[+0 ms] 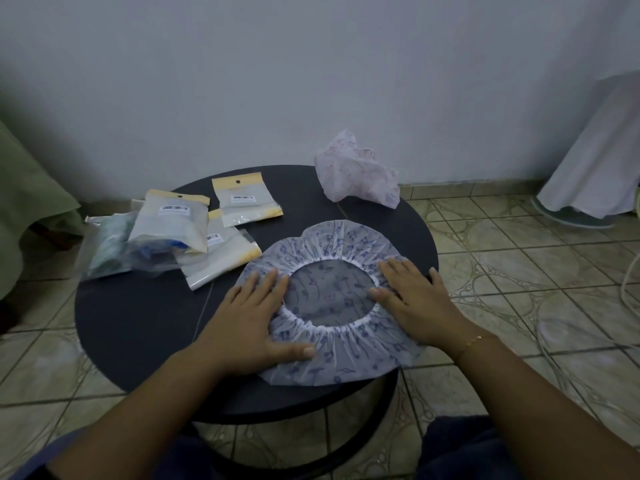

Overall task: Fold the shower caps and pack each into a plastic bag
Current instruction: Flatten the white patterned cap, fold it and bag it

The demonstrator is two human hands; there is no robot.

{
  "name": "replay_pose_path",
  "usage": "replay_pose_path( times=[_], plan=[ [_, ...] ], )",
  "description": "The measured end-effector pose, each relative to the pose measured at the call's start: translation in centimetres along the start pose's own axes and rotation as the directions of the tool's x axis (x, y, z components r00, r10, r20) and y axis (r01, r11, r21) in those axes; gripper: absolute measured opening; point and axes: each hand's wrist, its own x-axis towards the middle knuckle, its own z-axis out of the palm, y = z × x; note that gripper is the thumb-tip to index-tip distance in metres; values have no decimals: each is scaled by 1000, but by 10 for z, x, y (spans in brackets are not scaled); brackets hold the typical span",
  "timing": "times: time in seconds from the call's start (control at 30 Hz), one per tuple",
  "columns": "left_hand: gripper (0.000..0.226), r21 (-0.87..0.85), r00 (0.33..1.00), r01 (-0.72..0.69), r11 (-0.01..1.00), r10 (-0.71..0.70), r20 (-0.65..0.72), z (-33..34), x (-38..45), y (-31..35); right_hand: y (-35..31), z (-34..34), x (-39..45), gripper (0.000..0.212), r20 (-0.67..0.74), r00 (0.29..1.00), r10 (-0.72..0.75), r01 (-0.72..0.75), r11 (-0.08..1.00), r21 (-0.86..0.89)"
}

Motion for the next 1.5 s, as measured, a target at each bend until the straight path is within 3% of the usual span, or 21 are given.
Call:
replay_pose_path(
  times=[0.07,0.13,0.23,0.27,0.33,0.43,0.53,0.73,0.83,0.97,1.07,1.27,1.33,1.47,1.5],
  plan=[
    [113,-153,994,-32,988,16,-104,-5,-4,-2,0,-8,-4,53,-90,996,-23,41,978,204],
    [90,-304,978,-65,950,1,-208,-13,-9,-6,2,-17,-12,42,-188,981,-48,106,944,312],
    [34,-292,963,-117,949,36,-268,-23,-21,-16,10,-26,-26,38,-237,966,-104,177,933,313],
    [30,-293,964,-129,947,51,-261,-25,-25,-19,14,-27,-30,42,-223,968,-118,182,940,289],
    [47,-281,970,-130,951,64,-233,-23,-31,-27,22,-29,-37,50,-156,980,-125,161,955,247],
    [38,-246,982,-132,960,94,-162,-20,-37,-32,32,-27,-44,61,-12,991,-131,131,970,207],
    [45,-295,990,-111,949,79,-117,-22,-43,-32,37,-21,-47,61,37,985,-170,161,971,178],
    [51,-338,996,-80,938,59,-72,-28,-49,-29,31,-26,-46,35,-31,989,-143,146,976,165],
    [40,-368,991,-108,923,70,-113,-33,-51,-27,30,-32,-49,20,-114,989,-97,129,940,317],
    [29,-372,983,-153,915,102,-153,-36,-52,-24,28,-37,-48,15,-171,985,-14,71,941,331],
    [65,-357,990,-91,930,45,-135,-34,-51,-24,28,-35,-41,22,-205,978,44,33,934,357],
    [86,-462,997,47,886,-73,-39,-37,-47,-24,25,-30,-27,26,-224,964,147,-33,895,445],
    [75,-419,996,47,907,-75,-50,-37,-46,-25,24,-28,-23,30,-237,957,168,-48,895,443],
    [8,-439,979,70,896,-146,-143,-38,-39,-26,20,-23,-14,41,-266,942,207,-83,907,413],
    [21,-467,971,65,882,-164,-175,-36,-37,-27,19,-22,-12,41,-275,938,209,-87,914,397]
  ],
)
